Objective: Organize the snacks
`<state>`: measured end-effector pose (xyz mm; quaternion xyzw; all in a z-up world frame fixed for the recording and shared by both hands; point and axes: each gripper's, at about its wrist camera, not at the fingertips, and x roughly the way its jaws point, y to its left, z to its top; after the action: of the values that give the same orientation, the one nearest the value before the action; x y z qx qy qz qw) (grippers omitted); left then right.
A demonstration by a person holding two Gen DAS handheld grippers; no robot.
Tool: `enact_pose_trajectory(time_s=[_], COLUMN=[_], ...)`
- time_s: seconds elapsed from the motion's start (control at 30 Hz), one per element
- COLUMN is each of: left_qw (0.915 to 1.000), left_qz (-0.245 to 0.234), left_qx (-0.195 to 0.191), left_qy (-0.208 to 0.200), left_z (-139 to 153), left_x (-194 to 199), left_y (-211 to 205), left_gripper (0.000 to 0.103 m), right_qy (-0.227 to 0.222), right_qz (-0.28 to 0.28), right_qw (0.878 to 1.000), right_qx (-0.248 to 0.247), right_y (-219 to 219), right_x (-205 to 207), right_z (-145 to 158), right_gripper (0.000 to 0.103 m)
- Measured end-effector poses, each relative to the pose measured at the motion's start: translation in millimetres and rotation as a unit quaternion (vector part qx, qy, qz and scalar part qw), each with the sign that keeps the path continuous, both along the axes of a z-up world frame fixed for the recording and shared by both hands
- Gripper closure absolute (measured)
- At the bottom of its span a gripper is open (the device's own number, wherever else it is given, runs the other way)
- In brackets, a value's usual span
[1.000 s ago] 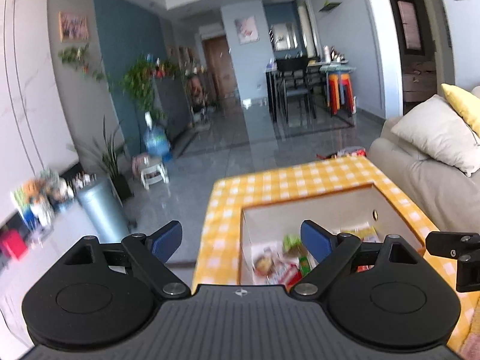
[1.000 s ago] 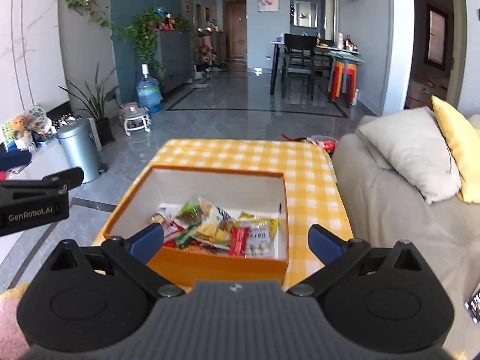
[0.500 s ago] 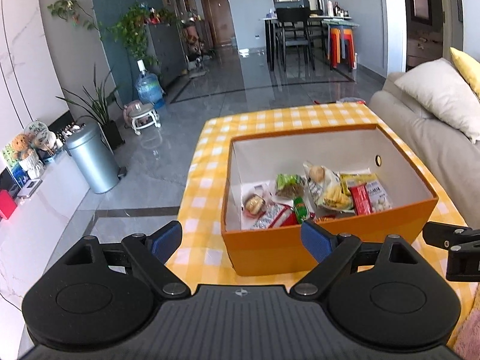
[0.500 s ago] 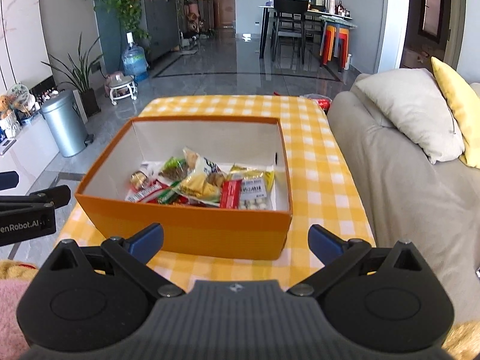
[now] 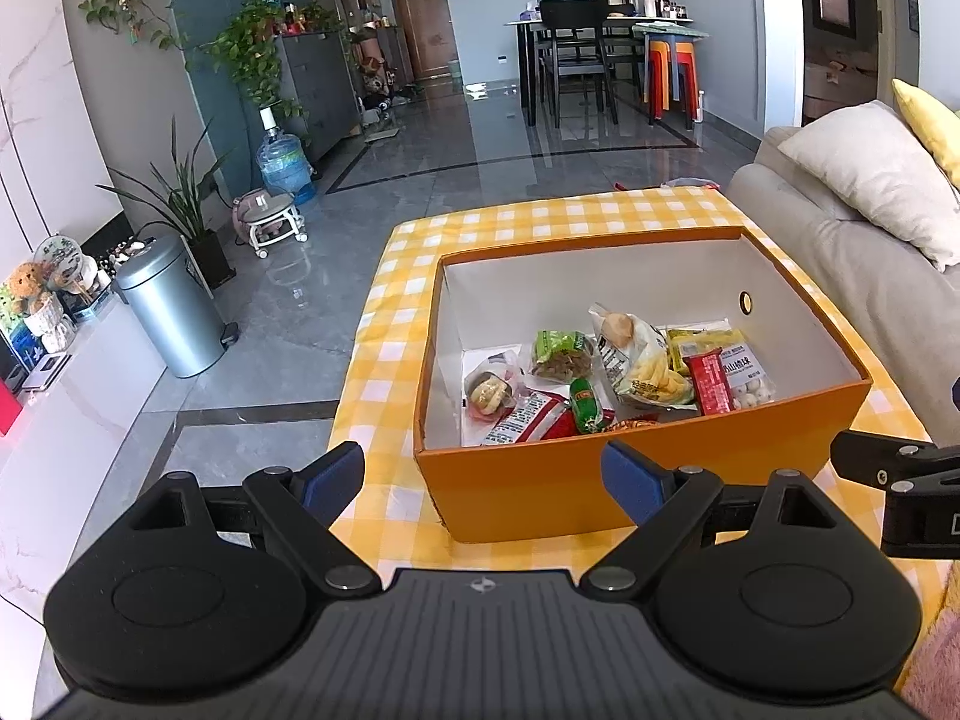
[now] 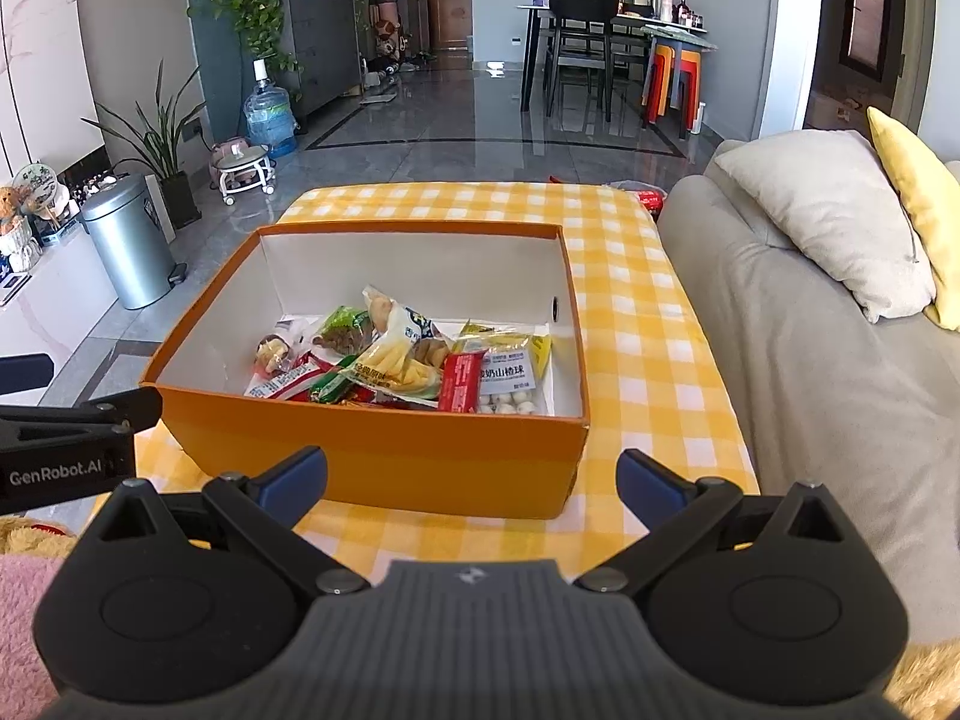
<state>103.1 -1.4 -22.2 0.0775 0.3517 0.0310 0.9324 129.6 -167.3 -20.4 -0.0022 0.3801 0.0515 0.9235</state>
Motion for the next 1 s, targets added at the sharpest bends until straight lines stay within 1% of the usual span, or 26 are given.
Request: enact_pose_trajectory(time_s=[0.6, 1.0], left_qw=[0.9999, 0.9999], left_qz=[-0.004, -0.001], left_qx=[-0.006, -0.008], left_qy=[-0.009, -0.006], left_z=[9.6, 10.8], left_x=[-1.4, -2.8], left_y=[-1.7, -0.1], left_gripper=[0.0, 0.0], right_qy=[-0.006, -0.01], right_qz=[-0.001, 0.0], right_qw=[1.0, 1.0], right_qx=[0.002, 0.001], right_y=[2.6, 3.6], right_x=[-2.6, -4.3], right_z=[9.8, 12.6], right_gripper=[0.004, 0.004])
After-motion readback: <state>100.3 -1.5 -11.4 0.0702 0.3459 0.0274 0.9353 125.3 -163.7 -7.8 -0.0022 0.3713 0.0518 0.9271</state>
